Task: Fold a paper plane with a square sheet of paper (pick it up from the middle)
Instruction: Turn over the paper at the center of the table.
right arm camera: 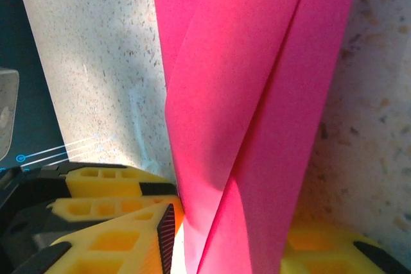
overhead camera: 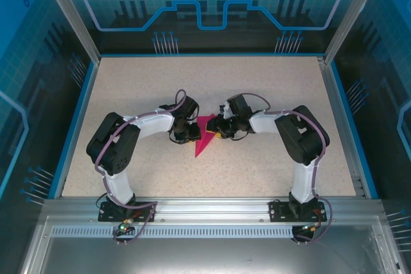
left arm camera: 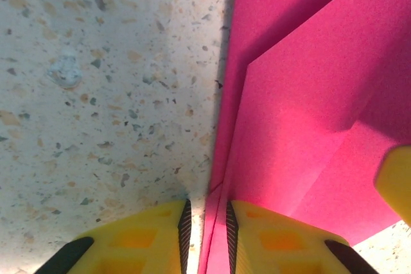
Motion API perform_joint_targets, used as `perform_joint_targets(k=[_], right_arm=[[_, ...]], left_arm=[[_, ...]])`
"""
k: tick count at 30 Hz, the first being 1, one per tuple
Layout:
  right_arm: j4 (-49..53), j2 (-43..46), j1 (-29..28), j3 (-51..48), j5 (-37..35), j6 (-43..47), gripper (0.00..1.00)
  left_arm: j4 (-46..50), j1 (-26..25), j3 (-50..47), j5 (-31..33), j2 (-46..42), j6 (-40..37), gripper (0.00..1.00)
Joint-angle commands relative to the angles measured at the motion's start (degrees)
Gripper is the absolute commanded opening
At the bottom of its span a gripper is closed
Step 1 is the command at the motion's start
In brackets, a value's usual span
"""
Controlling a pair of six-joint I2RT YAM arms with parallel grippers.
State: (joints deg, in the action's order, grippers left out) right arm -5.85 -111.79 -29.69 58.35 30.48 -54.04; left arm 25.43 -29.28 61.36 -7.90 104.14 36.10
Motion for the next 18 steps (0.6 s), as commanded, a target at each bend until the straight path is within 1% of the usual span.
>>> perform_joint_targets(k=[1,5,11,13,18], right_arm=[[-1.45,-2.07,-0.63,2.54,0.93,0.26,0.34],[-0.66,-2.82,-0.80,4.06,1.61,1.75,0.30],[0.76,-3.97,-0.99,6.05,3.26,4.07,0.18],[3.16,-4.36,-1.24,7.69,3.73,6.31,0.16],[11.27,-3.57,-1.42,11.22,1.90,11.37,0.06]], left_arm=[[-0.19,0.60,0.16,-1.59,-1.94,1.43,0.25],[-0.50,0.64,-0.24,-2.03,-2.35,1.61,0.25],[-3.39,0.65,-3.56,0.08,-5.91,4.55,0.27],[-4.14,0.66,-5.13,1.28,-8.07,5.31,0.27],[-2.95,0.67,-7.99,6.32,-15.06,6.73,0.29]])
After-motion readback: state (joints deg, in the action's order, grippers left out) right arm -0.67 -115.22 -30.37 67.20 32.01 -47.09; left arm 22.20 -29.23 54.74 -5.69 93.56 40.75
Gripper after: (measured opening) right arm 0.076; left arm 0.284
